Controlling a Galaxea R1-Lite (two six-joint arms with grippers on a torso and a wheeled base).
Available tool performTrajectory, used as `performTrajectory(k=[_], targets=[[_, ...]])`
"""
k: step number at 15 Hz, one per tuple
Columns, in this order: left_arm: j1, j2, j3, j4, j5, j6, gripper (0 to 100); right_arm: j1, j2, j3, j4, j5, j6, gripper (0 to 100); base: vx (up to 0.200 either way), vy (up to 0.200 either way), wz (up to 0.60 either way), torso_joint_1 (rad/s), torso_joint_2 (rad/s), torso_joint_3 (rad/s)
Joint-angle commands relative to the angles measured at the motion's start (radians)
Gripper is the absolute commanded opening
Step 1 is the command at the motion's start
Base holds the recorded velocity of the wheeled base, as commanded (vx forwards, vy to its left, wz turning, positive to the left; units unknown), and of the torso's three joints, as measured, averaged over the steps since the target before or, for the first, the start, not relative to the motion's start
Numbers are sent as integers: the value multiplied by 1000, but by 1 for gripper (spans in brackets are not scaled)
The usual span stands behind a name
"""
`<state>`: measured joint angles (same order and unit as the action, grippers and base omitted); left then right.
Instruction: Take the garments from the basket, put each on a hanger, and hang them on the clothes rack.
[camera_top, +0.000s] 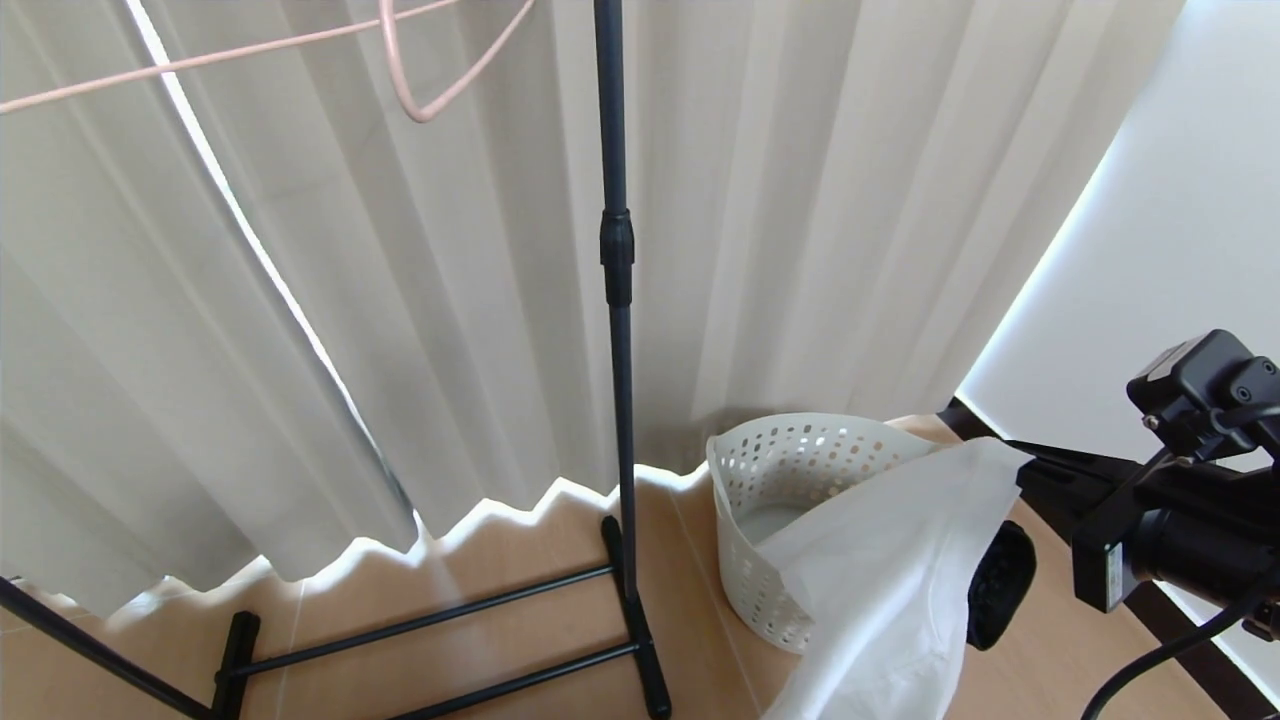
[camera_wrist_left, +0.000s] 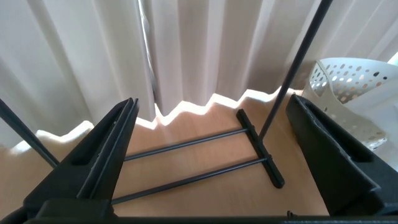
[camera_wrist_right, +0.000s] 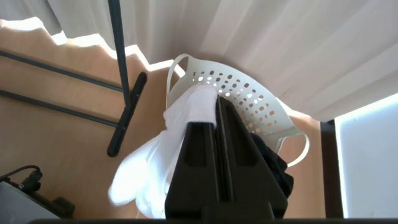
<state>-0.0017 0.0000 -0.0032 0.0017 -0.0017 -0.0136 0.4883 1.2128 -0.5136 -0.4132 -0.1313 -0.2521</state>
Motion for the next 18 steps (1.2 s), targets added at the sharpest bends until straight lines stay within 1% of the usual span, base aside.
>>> performTrajectory(k=[1,4,9,15,18], targets=[[0,2,0,0,0,0,100,1,7,-5,-1,1,-1,0,0,0,0,2,-71,124],[0,2,0,0,0,0,100,1,10,-3,-1,-1,-1,0,0,0,0,28,-312,-133],[0,2,0,0,0,0,100,1,7,-3,-1,-1,-1,0,0,0,0,99,-437,-330],[0,2,0,0,0,0,100,1,5,-5,-1,-1,-3,0,0,0,0,146,-479,-202],[0,0,0,0,0,0,100,1,4,-3,-1,-1,-3,0,0,0,0,178,-497,-274]])
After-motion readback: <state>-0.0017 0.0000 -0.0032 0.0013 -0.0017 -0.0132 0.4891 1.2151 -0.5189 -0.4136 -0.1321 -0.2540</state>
